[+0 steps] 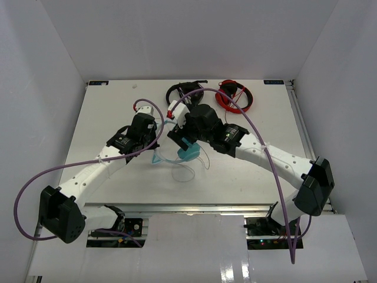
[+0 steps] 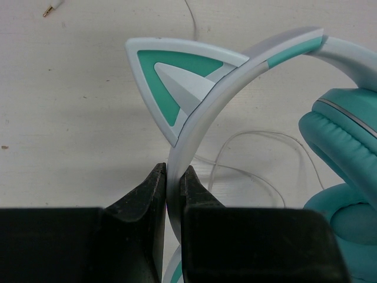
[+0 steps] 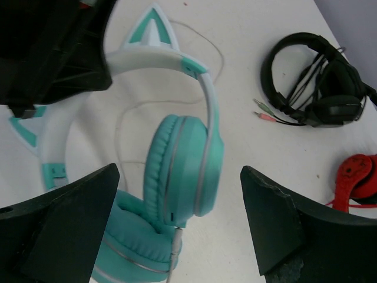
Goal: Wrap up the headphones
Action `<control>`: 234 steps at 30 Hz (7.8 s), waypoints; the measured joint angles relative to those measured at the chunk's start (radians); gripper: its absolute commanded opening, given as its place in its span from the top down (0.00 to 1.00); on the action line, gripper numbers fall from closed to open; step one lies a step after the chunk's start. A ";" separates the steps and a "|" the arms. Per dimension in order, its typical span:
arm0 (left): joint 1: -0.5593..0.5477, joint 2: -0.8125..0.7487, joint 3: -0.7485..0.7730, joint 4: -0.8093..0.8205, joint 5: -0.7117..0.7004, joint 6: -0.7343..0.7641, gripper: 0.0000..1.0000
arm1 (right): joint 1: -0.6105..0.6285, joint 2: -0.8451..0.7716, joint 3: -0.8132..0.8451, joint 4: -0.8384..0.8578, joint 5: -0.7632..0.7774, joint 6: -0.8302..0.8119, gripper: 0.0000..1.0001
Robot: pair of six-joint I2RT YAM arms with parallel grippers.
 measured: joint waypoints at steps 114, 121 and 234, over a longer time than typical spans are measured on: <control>0.001 -0.057 0.545 0.050 0.219 -0.521 1.00 | -0.441 -0.113 -0.555 1.013 -0.760 0.560 0.07; 0.001 -0.058 0.548 0.046 0.195 -0.507 1.00 | -0.525 -0.163 -0.493 0.735 -0.573 0.341 0.10; -0.015 0.017 -0.029 0.247 0.361 0.297 1.00 | -0.399 -0.282 -0.036 -0.376 -0.519 -0.489 0.92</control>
